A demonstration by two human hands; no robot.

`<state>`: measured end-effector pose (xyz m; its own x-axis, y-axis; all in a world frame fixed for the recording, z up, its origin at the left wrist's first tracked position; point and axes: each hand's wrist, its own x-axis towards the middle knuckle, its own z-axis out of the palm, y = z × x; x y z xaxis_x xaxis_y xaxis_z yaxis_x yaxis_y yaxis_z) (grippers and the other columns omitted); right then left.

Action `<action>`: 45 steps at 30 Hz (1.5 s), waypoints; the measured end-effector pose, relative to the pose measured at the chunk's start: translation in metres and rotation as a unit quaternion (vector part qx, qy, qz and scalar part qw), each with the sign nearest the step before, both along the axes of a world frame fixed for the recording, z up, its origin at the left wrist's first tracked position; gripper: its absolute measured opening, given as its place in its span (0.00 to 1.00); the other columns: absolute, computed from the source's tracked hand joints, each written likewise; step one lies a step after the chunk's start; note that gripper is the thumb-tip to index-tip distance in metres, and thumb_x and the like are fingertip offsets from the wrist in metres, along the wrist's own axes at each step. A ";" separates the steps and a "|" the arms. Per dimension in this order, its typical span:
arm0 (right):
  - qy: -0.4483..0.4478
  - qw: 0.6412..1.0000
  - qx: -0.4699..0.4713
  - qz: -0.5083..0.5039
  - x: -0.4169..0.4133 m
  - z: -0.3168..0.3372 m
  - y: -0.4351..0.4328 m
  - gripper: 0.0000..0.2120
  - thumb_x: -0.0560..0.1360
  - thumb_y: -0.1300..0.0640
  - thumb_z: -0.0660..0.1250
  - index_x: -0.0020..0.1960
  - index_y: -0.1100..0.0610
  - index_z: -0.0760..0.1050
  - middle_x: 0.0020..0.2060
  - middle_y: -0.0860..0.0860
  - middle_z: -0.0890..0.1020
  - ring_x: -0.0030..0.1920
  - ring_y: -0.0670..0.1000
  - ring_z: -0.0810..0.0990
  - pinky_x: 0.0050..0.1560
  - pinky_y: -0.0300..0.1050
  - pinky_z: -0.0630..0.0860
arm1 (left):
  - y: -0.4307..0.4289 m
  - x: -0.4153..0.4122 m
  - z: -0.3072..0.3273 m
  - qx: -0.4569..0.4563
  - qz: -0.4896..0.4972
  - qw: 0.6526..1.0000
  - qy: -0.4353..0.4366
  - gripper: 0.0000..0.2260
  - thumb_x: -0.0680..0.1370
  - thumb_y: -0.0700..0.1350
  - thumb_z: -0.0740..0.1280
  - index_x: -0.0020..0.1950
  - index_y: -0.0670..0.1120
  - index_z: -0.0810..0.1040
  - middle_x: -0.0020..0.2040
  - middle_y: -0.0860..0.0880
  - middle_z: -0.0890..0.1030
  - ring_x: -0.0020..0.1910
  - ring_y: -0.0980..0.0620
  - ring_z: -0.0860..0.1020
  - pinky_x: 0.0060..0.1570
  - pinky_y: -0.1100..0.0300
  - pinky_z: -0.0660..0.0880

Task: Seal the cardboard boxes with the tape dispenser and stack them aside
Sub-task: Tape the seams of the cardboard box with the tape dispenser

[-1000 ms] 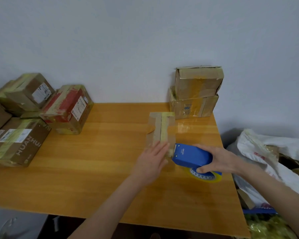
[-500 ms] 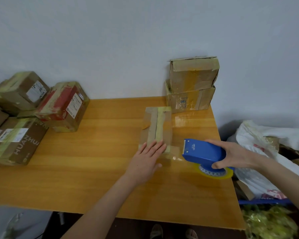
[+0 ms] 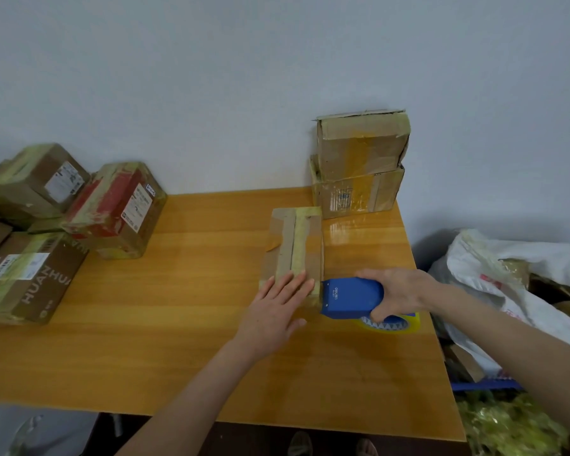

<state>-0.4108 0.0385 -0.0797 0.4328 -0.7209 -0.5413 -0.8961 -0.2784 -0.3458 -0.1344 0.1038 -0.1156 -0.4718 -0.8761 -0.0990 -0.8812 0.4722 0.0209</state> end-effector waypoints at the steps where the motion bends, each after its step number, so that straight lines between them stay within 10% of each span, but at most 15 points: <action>1: -0.017 0.999 0.026 -0.012 0.002 0.002 -0.001 0.36 0.66 0.46 0.73 0.70 0.41 0.62 0.51 0.42 0.74 0.51 0.49 0.74 0.51 0.47 0.77 | 0.000 0.000 0.000 0.001 -0.001 1.000 0.001 0.33 0.81 0.58 0.55 0.75 0.58 0.34 0.76 0.58 0.35 0.75 0.56 0.33 0.73 0.56 0.31; 7: 0.026 0.998 0.011 -0.049 0.004 0.005 -0.006 0.26 0.62 0.45 0.72 0.59 0.43 0.71 0.48 0.47 0.80 0.46 0.50 0.78 0.43 0.47 0.77 | 0.003 0.002 0.003 0.004 -0.010 1.000 0.010 0.32 0.82 0.57 0.55 0.75 0.58 0.35 0.76 0.59 0.36 0.74 0.56 0.33 0.71 0.59 0.30; 10: -0.090 0.980 0.030 -0.173 -0.008 -0.003 -0.009 0.20 0.64 0.49 0.75 0.54 0.47 0.74 0.48 0.49 0.81 0.47 0.50 0.80 0.47 0.47 0.78 | 0.001 0.001 0.005 0.004 -0.006 1.000 0.013 0.31 0.82 0.57 0.54 0.75 0.58 0.35 0.76 0.59 0.37 0.75 0.56 0.35 0.72 0.57 0.32; 17: -0.341 0.787 0.108 -0.503 0.009 -0.055 0.014 0.23 0.71 0.51 0.75 0.63 0.54 0.74 0.53 0.54 0.80 0.50 0.57 0.80 0.49 0.53 0.79 | 0.002 0.000 0.004 0.007 0.002 1.000 0.019 0.30 0.82 0.58 0.53 0.75 0.57 0.35 0.76 0.59 0.37 0.75 0.57 0.35 0.74 0.56 0.34; 21: -0.382 0.683 0.195 -0.591 0.014 -0.067 0.026 0.19 0.75 0.46 0.70 0.62 0.53 0.75 0.45 0.56 0.82 0.37 0.55 0.83 0.27 0.44 0.77 | 0.003 -0.001 0.007 0.018 0.008 0.999 0.030 0.30 0.82 0.58 0.52 0.78 0.55 0.40 0.76 0.58 0.38 0.75 0.57 0.36 0.74 0.57 0.34; 30: -0.113 0.925 -0.040 -0.361 0.016 -0.044 0.026 0.30 0.82 0.42 0.53 0.74 0.62 0.62 0.69 0.60 0.71 0.65 0.59 0.72 0.64 0.53 0.70 | 0.012 0.022 0.013 -0.070 0.157 0.957 0.232 0.22 0.83 0.48 0.58 0.76 0.46 0.61 0.77 0.51 0.59 0.76 0.55 0.51 0.75 0.53 0.58; 33: -0.155 0.938 -0.092 -0.297 0.067 -0.019 0.034 0.32 0.82 0.42 0.52 0.80 0.57 0.49 0.78 0.53 0.57 0.77 0.54 0.57 0.72 0.53 0.61 | 0.010 0.016 0.012 -0.042 0.205 0.958 0.199 0.25 0.82 0.55 0.49 0.78 0.49 0.54 0.79 0.49 0.52 0.78 0.51 0.47 0.75 0.49 0.57; 36: -0.161 0.944 -0.064 -0.280 0.123 -0.013 0.041 0.37 0.81 0.40 0.53 0.80 0.54 0.39 0.75 0.55 0.65 0.66 0.57 0.74 0.59 0.54 0.75 | -0.004 -0.004 0.015 0.079 0.308 0.913 0.256 0.31 0.80 0.61 0.50 0.79 0.51 0.45 0.79 0.44 0.43 0.78 0.44 0.51 0.72 0.48 0.58; 41: -0.152 0.921 -0.069 -0.352 0.142 -0.020 0.040 0.33 0.83 0.45 0.52 0.79 0.55 0.39 0.46 0.57 0.81 0.42 0.57 0.80 0.35 0.48 0.74 | -0.016 -0.007 0.008 0.101 0.345 0.880 0.309 0.29 0.83 0.50 0.56 0.79 0.44 0.47 0.73 0.40 0.66 0.68 0.42 0.69 0.62 0.54 0.67; 45: -0.232 0.906 -0.055 -0.348 0.128 -0.020 0.037 0.27 0.84 0.49 0.51 0.79 0.57 0.48 0.49 0.55 0.81 0.47 0.55 0.80 0.43 0.50 0.76 | -0.012 0.013 0.007 0.113 0.348 0.845 0.389 0.22 0.84 0.45 0.55 0.77 0.43 0.57 0.72 0.44 0.70 0.69 0.47 0.69 0.63 0.61 0.66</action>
<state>-0.2829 0.0756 -0.0995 0.0146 -0.9451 -0.3265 -0.6325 0.2442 -0.7351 -0.1218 0.0918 -0.1088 0.1502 -0.9687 -0.1977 -0.6219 -0.2480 0.7428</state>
